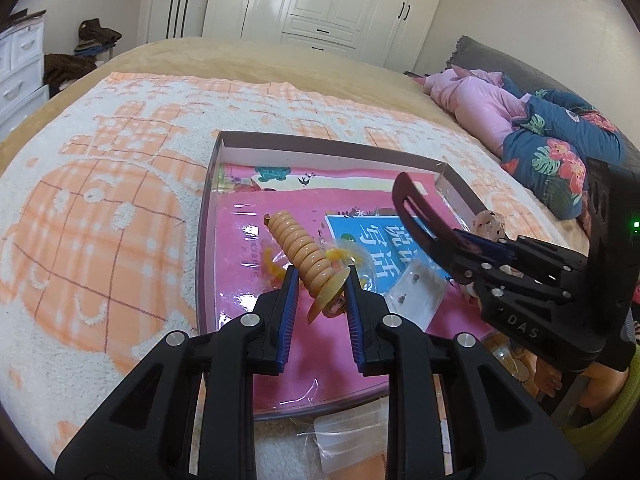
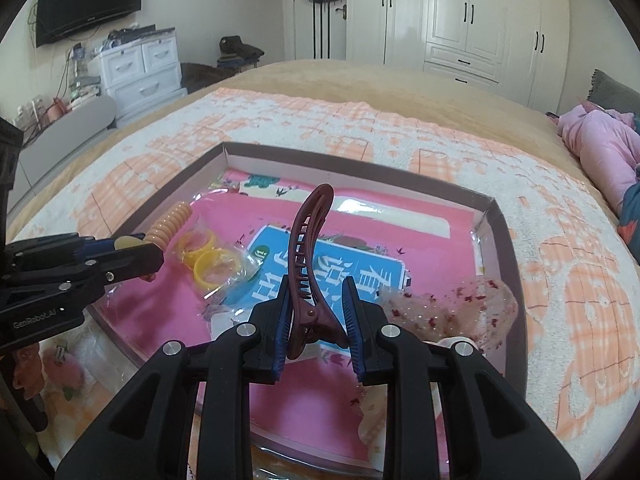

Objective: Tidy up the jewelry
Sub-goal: 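Carry the maroon clip into the tray and open the right gripper while the left carries the spiral tie, then lower the orange spiral tie into the tray and open the left gripper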

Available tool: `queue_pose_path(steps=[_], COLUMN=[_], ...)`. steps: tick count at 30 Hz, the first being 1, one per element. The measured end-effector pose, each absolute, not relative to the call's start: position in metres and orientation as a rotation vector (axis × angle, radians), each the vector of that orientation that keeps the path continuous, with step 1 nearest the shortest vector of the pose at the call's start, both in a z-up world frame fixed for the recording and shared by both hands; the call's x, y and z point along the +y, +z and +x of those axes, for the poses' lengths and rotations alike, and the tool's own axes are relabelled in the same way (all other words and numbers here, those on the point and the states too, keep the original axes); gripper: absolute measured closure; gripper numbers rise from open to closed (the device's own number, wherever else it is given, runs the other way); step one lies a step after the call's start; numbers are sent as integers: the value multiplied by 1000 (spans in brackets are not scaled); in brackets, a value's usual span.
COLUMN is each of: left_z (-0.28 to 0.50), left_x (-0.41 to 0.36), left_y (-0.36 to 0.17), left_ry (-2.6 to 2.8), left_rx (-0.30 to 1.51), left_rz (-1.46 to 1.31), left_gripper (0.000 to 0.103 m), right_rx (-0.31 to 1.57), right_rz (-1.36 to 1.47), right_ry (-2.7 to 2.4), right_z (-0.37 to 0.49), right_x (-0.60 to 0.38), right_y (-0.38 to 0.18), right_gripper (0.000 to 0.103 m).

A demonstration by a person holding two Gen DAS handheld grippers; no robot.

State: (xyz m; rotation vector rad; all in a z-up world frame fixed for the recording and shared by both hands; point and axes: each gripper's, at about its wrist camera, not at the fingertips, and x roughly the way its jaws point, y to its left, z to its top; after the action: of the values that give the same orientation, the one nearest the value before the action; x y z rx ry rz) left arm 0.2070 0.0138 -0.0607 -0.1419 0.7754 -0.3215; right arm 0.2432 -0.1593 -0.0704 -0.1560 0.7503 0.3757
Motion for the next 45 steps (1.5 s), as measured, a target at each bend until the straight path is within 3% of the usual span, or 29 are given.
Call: queue_pose_path(steps=[18, 22, 29, 36, 38, 45], left_z=[206, 204, 202, 193, 189, 173], left_x=[13, 14, 17, 19, 19, 18], left_y=[-64, -62, -60, -54, -52, -42], left_ry=[-320, -321, -313, -311, -308, -310], left_rx=[785, 781, 773, 753, 743, 709], left_rz=[-134, -138, -153, -163, -157, -148], left_gripper=[87, 87, 86, 73, 67, 47], right_rx=[801, 784, 737, 681, 665, 629], right_rz=[-142, -125, -92, -100, -94, -62], right_ry=[384, 380, 383, 380, 372, 353], right_z=[241, 236, 224, 204, 197, 176], right_x=[-159, -164, -176, -185, -189, -205], right_y=[-76, -72, -64, -52, -49, -42], right_gripper=[78, 64, 57, 46, 39, 29])
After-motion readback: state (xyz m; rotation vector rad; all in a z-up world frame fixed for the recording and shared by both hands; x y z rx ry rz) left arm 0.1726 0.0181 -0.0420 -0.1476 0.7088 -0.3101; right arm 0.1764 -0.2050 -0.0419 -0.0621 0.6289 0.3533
